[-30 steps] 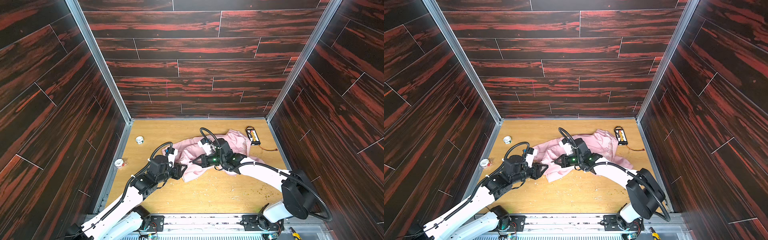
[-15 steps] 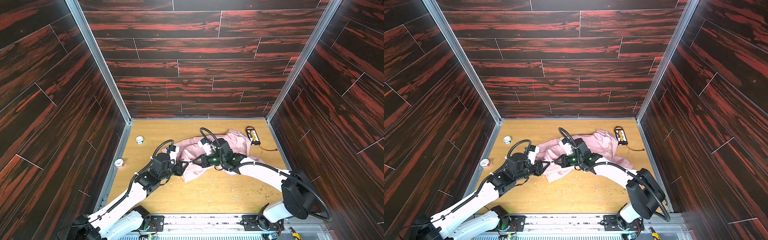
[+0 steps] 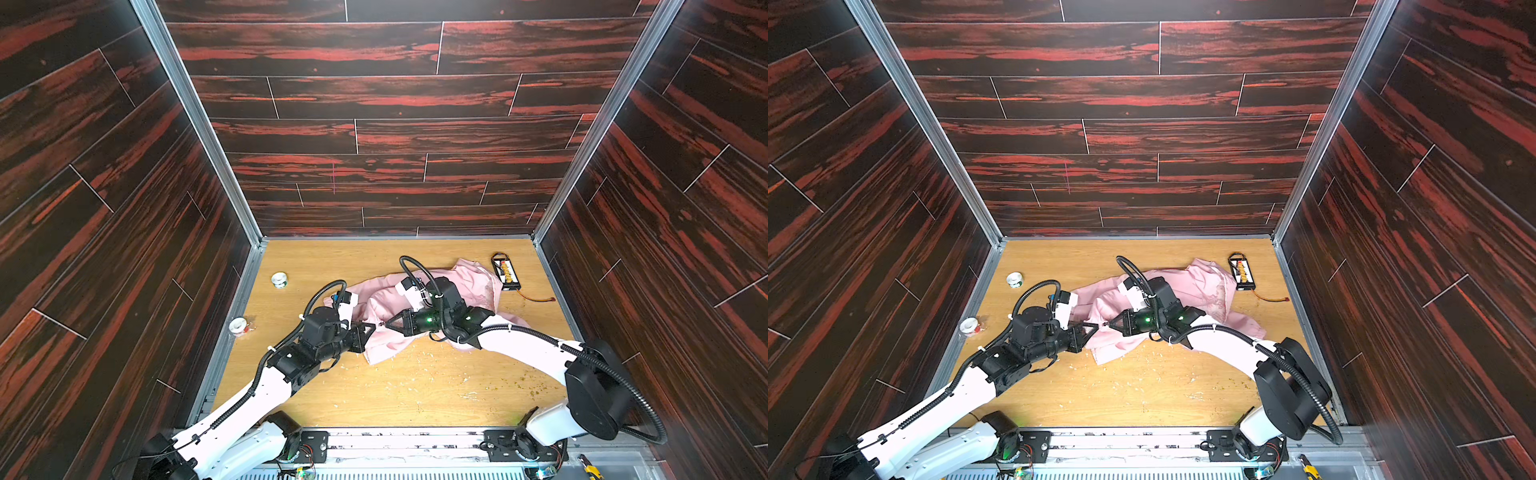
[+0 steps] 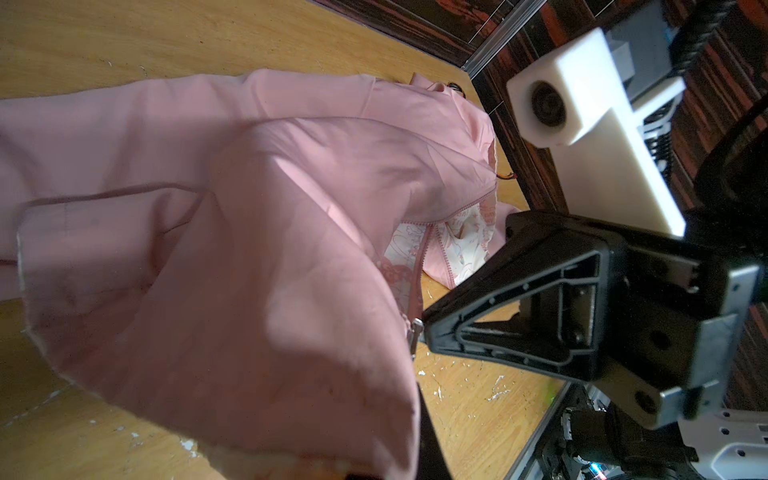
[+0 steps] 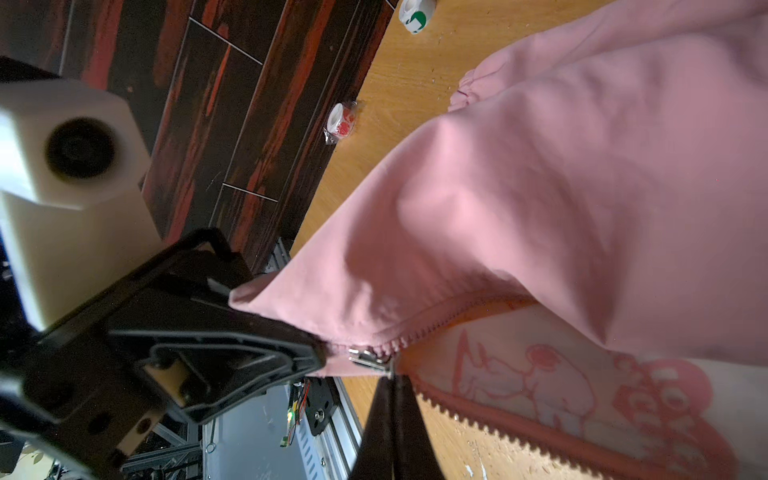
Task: Zip up the jacket
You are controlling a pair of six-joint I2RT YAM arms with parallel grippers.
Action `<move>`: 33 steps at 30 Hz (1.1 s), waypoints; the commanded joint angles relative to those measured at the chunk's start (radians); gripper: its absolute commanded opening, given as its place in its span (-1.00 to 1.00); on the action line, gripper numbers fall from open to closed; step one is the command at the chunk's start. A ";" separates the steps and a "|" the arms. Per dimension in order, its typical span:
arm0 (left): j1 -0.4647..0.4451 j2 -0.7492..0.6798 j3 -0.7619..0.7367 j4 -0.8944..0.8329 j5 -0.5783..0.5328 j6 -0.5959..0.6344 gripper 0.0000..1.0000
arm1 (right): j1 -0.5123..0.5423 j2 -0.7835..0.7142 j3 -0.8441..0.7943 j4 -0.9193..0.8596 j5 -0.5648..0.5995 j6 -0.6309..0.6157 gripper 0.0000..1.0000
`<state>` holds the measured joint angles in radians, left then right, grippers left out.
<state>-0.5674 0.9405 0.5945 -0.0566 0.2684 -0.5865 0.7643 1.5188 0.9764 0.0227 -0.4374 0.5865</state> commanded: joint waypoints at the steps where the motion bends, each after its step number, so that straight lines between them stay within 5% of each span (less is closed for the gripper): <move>1: 0.003 -0.022 0.006 -0.008 -0.020 -0.012 -1.00 | 0.000 -0.049 0.010 -0.072 0.067 -0.023 -1.00; 16: 0.003 -0.054 0.057 -0.134 -0.216 -0.009 -1.00 | -0.004 -0.094 0.029 -0.223 0.415 -0.078 -1.00; 33: 0.006 -0.018 0.142 -0.234 -0.354 0.026 -1.00 | -0.068 -0.108 0.064 -0.267 0.475 -0.099 -1.00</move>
<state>-0.5705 0.9237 0.6865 -0.2352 0.0090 -0.5823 0.7284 1.4490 1.0157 -0.1909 -0.0242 0.4953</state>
